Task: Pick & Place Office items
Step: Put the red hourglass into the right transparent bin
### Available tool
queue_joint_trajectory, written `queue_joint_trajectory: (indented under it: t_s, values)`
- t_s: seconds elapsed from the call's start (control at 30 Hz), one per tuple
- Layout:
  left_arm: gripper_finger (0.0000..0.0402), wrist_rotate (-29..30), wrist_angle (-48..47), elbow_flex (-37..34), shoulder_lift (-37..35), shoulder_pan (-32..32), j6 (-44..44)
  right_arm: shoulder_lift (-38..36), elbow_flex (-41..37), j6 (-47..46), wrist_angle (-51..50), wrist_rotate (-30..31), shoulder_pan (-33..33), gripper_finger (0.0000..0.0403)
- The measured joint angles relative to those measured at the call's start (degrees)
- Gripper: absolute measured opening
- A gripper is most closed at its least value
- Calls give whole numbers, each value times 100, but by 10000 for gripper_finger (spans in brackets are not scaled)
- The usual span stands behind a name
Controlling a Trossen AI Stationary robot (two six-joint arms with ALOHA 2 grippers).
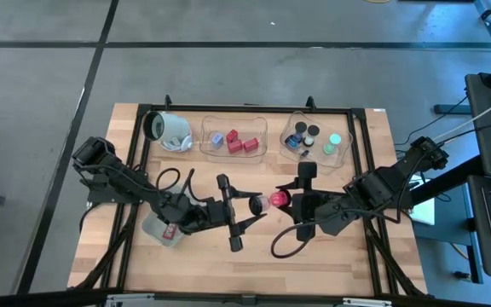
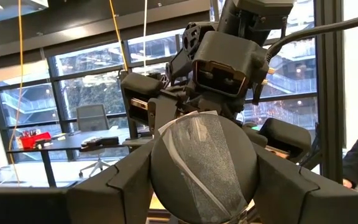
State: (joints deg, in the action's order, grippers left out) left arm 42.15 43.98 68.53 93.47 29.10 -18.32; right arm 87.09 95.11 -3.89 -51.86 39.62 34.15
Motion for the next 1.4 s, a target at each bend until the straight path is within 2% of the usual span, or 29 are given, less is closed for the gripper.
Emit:
queue_joint_trajectory:
  t_s: [0.27, 0.5, 0.63, 0.77, 0.97, 1.23, 1.4]
  values:
    - [257, 565, -2, 0, 0, 2, 150, 2, 0, -457, -11, 58, -6, 213]
    - [290, 1300, -104, 0, -73, 2, 120, 2, -1, -985, -14, 43, -135, 213]
    - [300, 1939, -656, 0, -192, -3, 210, 2, 0, -1400, -293, 42, -314, 213]
    - [301, 2383, -1532, 0, -288, -17, 719, -33, 0, -1945, -803, -65, -561, 213]
    - [301, 2533, -2527, 0, -293, -163, 1360, -50, 0, -2543, -1566, -488, -943, 213]
    - [301, 2570, -3593, 0, -293, -176, 2340, -55, -2, -4088, -3890, -1342, -1609, 213]
    - [301, 2564, -4108, 0, -295, 3, 2794, -132, -280, -4106, -3816, -2074, -2081, 227]
